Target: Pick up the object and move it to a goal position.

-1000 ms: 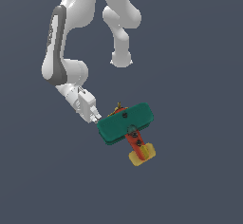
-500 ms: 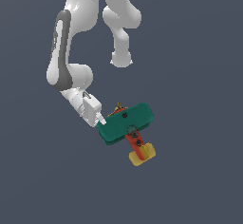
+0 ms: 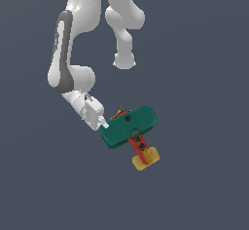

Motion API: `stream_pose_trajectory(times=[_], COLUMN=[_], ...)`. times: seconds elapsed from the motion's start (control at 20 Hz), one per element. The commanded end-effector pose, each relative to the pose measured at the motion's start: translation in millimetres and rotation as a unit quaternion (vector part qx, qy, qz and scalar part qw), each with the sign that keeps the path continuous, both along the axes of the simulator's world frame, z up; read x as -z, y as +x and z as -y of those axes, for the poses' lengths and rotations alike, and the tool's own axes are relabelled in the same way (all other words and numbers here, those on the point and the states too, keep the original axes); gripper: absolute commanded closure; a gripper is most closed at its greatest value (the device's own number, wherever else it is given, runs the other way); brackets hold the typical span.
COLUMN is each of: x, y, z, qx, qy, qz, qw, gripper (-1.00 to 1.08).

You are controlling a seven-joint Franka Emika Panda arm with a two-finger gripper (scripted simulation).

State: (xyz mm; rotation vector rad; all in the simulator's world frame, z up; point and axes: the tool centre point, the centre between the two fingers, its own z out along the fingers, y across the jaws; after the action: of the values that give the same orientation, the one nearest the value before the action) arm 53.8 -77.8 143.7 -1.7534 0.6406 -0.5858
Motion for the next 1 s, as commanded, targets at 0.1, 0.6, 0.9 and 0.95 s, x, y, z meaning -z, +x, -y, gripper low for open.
stream_pose_trajectory(times=[0.1, 0.6, 0.9, 0.95], x=[-5.1, -67.0, -133.7, -146.4], y=[0.5, 6.9, 14.1, 15.5], z=[0.3, 2.7, 5.6, 6.2], qx=[0.000, 0.000, 0.001, 0.001], qy=[0.000, 0.000, -0.001, -0.001], qz=[0.000, 0.000, 0.000, 0.000], qw=[1.0000, 1.0000, 1.0000, 1.0000], gripper=[1.08, 1.08, 1.08, 1.08])
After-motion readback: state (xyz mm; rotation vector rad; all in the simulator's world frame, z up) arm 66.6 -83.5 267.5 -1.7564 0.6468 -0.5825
